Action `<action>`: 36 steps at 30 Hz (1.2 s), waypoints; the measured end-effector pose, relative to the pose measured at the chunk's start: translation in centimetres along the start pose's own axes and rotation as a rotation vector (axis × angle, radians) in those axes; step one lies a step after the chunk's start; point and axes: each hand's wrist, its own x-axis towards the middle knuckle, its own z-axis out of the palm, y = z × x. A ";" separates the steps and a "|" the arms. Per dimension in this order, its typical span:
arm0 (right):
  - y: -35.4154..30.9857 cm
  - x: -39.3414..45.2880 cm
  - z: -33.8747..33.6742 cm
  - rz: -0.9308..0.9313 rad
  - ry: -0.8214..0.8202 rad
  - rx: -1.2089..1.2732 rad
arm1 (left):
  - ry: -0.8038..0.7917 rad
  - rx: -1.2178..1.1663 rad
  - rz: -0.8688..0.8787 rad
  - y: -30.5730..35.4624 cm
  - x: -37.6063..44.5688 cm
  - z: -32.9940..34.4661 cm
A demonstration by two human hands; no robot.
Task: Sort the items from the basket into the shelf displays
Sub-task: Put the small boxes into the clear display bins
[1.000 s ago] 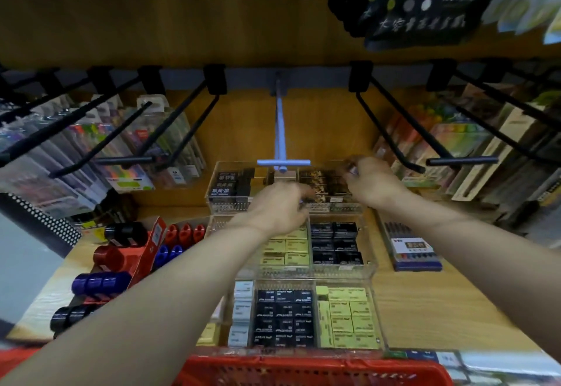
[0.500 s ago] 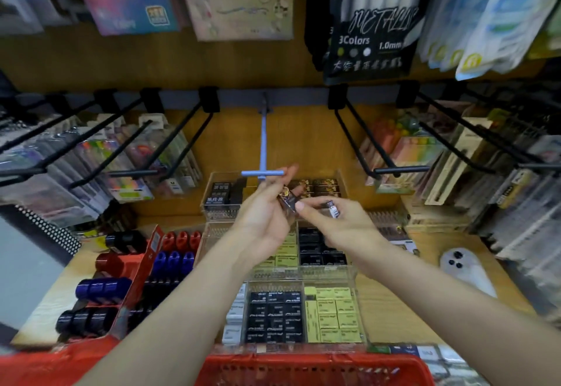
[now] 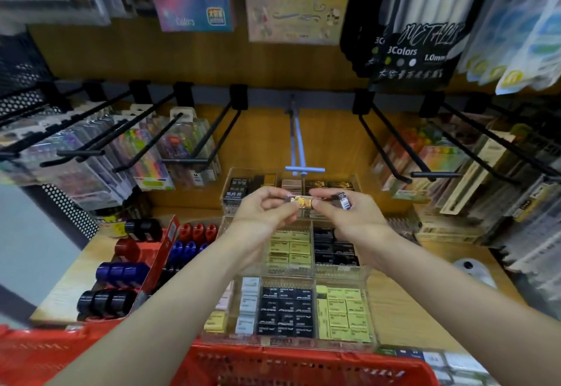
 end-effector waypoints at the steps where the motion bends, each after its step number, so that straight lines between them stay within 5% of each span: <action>1: 0.0 0.1 0.0 0.014 0.009 0.044 | -0.010 0.037 -0.027 0.0 0.0 0.0; 6: 0.1 0.2 0.2 0.029 0.010 0.093 | -0.093 0.150 -0.069 -0.3 -0.2 0.5; 10: 0.3 -0.1 -0.4 -0.047 0.020 0.043 | -0.030 -0.167 -0.158 0.1 -0.2 0.6; 13: 0.6 -0.5 -0.7 -0.125 0.008 -0.207 | -0.018 -0.431 -0.243 0.6 0.0 0.8; 20: 0.4 -0.1 0.0 -0.440 0.123 -0.581 | 0.002 -0.542 -0.228 0.7 0.3 1.6; 22: 0.6 0.9 -0.5 -0.454 0.126 -0.724 | 0.059 -0.260 -0.140 0.3 0.8 1.2; 24: 0.7 2.4 -1.5 -0.383 0.178 -0.858 | 0.112 0.371 0.063 -0.4 1.5 0.3; 28: 0.6 7.0 -1.9 -0.156 0.241 -1.104 | -0.133 1.154 0.363 -1.8 3.5 -1.7; 31: 1.2 9.9 -0.6 -0.101 0.200 -1.234 | -0.248 1.351 0.349 -3.2 4.6 -2.4; 36: 2.9 12.2 0.2 -0.117 0.243 -1.214 | -0.237 1.269 0.386 -3.8 5.4 -2.8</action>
